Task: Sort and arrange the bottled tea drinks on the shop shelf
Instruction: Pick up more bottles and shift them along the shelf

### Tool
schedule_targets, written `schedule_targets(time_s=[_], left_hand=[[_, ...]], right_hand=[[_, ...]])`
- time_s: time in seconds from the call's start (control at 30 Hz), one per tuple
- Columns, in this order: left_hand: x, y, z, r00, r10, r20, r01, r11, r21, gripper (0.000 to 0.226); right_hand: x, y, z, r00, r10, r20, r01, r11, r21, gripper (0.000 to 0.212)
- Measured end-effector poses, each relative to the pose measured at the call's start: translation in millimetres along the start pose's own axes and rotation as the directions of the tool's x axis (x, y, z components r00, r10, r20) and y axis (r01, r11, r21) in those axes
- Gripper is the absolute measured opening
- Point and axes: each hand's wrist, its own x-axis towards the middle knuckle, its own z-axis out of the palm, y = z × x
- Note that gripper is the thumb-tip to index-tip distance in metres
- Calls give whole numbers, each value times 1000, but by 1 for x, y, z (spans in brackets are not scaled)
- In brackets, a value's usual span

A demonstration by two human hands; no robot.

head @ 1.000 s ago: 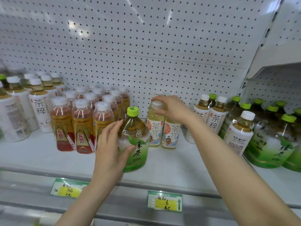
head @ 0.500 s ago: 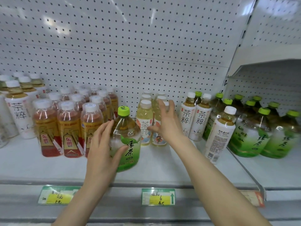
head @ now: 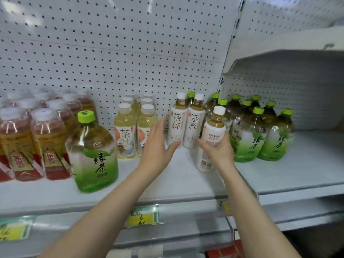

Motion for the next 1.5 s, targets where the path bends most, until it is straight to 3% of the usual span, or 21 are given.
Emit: schedule_targets(time_s=[0.17, 0.3, 0.4, 0.5, 0.63, 0.77, 0.9, 1.2, 1.4, 1.5], left_hand=[[76, -15, 59, 964, -266, 12, 266, 960, -91, 88], [98, -27, 80, 919, -395, -9, 389, 909, -148, 72], [92, -24, 75, 910, -412, -41, 403, 904, -141, 66], [68, -11, 66, 928, -368, -55, 357, 923, -144, 64], [25, 13, 48, 922, -378, -81, 342, 895, -285, 64], [-12, 32, 14, 913, -395, -101, 339, 872, -352, 74], [-46, 45, -23, 907, -401, -128, 322, 856, -404, 66], [-135, 37, -140, 865, -438, -245, 311, 851, -424, 65], [-212, 2, -262, 797, -490, -354, 359, 855, -375, 73], [-241, -18, -319, 765, -514, -388, 392, 850, -352, 76]], right_hand=[[20, 14, -11, 992, -35, 125, 28, 998, 53, 71], [27, 21, -21, 969, -54, 241, 25, 992, 122, 75], [29, 24, -26, 955, -68, 287, 6, 977, 213, 79], [30, 27, -28, 939, -113, 325, 15, 957, 289, 69], [31, 20, -27, 917, -138, 375, -26, 916, 401, 56], [25, 6, -24, 868, -93, 487, -208, 823, 529, 48], [-1, -20, -19, 832, -60, 551, -317, 764, 562, 61], [-111, -84, 35, 725, -224, 652, -237, 807, 541, 45], [-205, -131, 118, 717, -253, 649, -251, 775, 580, 56], [-245, -153, 162, 732, -281, 621, -235, 751, 617, 52]])
